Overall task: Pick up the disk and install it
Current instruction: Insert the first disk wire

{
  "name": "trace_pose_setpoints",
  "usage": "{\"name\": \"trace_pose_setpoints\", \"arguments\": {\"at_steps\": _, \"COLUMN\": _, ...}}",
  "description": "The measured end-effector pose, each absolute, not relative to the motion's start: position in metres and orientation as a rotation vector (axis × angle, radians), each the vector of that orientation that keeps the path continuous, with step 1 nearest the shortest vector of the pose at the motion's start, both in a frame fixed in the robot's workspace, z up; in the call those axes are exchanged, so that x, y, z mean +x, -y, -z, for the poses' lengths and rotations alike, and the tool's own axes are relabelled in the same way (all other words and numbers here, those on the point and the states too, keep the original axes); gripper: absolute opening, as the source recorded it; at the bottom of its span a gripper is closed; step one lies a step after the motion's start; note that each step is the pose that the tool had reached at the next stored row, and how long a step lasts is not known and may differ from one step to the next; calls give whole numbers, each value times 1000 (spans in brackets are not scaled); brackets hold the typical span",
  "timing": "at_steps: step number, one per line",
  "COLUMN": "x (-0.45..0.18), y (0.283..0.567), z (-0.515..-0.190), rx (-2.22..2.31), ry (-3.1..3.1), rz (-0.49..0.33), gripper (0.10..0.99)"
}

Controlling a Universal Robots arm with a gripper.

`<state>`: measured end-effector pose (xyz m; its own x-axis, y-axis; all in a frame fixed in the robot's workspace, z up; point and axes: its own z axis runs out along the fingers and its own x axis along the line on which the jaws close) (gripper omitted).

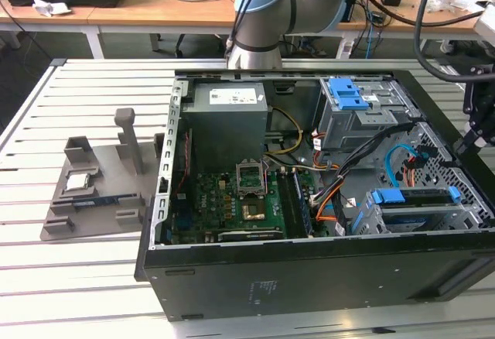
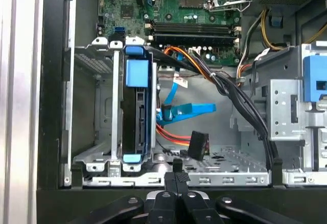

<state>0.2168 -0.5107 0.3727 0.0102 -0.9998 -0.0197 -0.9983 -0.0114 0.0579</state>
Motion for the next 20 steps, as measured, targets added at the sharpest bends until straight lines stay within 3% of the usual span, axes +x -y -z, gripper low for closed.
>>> {"name": "trace_pose_setpoints", "arguments": {"at_steps": 11, "x": 203, "y": 484, "z": -370, "rx": 2209, "ry": 2186, "rz": 77, "gripper": 106}}
{"name": "trace_pose_setpoints", "arguments": {"at_steps": 20, "x": 203, "y": 484, "z": -370, "rx": 2209, "ry": 2186, "rz": 77, "gripper": 106}}
